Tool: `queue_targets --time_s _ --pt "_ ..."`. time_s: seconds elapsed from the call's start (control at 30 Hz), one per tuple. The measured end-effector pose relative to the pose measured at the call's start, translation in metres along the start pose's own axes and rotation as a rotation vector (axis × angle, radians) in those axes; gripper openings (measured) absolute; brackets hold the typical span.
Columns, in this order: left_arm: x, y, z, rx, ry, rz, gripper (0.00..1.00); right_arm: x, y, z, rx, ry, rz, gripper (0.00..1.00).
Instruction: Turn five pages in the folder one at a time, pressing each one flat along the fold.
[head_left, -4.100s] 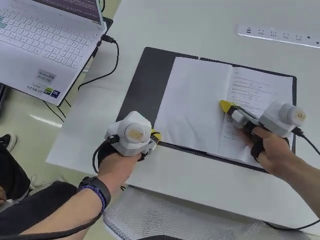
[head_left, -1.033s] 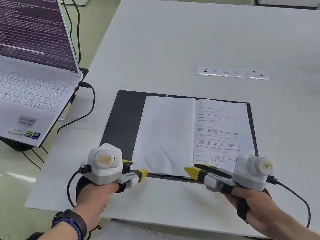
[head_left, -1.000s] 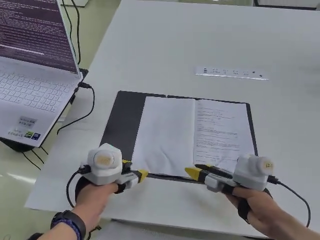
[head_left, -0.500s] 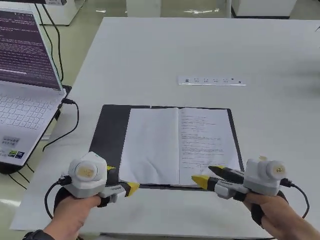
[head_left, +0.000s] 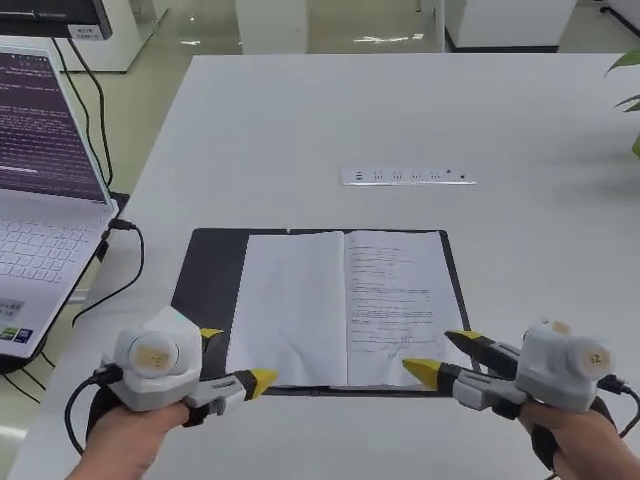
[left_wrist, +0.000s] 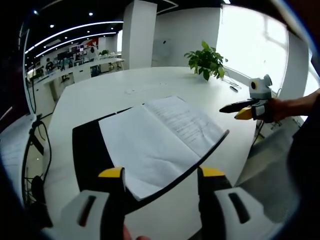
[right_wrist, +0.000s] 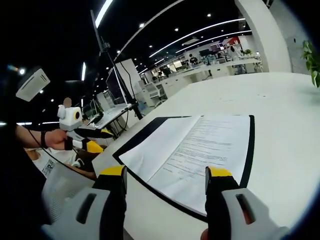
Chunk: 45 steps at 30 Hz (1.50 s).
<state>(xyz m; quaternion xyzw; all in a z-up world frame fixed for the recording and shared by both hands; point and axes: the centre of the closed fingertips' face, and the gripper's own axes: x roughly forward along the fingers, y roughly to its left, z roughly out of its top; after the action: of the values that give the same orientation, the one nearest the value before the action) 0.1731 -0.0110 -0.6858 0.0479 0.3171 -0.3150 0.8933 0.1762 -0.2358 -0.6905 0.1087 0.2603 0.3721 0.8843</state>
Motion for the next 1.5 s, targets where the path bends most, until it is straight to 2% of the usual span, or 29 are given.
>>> queue_targets --time_s 0.17,0.33,0.5,0.6,0.73,0.9,1.1,1.33,1.5 --pt "-0.007 -0.001 0.002 0.018 -0.007 0.003 0.60 -0.008 0.002 -0.002 -0.056 0.019 -0.020 0.64" --pt "-0.011 -0.002 -0.003 0.004 -0.005 0.000 0.62 -0.013 0.006 -0.003 -0.048 0.024 -0.021 0.67" --pt "-0.014 -0.006 -0.006 0.021 -0.005 0.005 0.63 -0.016 0.010 -0.003 -0.078 0.026 -0.030 0.68" --pt "-0.015 -0.009 -0.008 0.030 -0.003 0.006 0.65 -0.019 0.012 -0.006 -0.102 0.045 -0.038 0.69" --pt "-0.016 -0.012 -0.010 0.024 -0.010 0.010 0.66 -0.024 0.011 -0.010 -0.089 0.050 -0.051 0.72" --pt "-0.017 -0.012 -0.016 -0.018 -0.014 0.014 0.69 -0.029 0.010 -0.016 -0.071 0.050 -0.075 0.76" --pt "-0.018 -0.012 -0.017 -0.017 -0.008 0.018 0.70 -0.033 0.010 -0.023 -0.065 0.062 -0.088 0.76" --pt "-0.012 -0.014 -0.014 -0.018 -0.010 0.009 0.70 -0.037 0.006 -0.024 -0.055 0.059 -0.100 0.76" --pt "-0.004 -0.018 -0.006 -0.021 -0.017 -0.001 0.70 -0.040 0.005 -0.025 -0.043 0.057 -0.107 0.77"
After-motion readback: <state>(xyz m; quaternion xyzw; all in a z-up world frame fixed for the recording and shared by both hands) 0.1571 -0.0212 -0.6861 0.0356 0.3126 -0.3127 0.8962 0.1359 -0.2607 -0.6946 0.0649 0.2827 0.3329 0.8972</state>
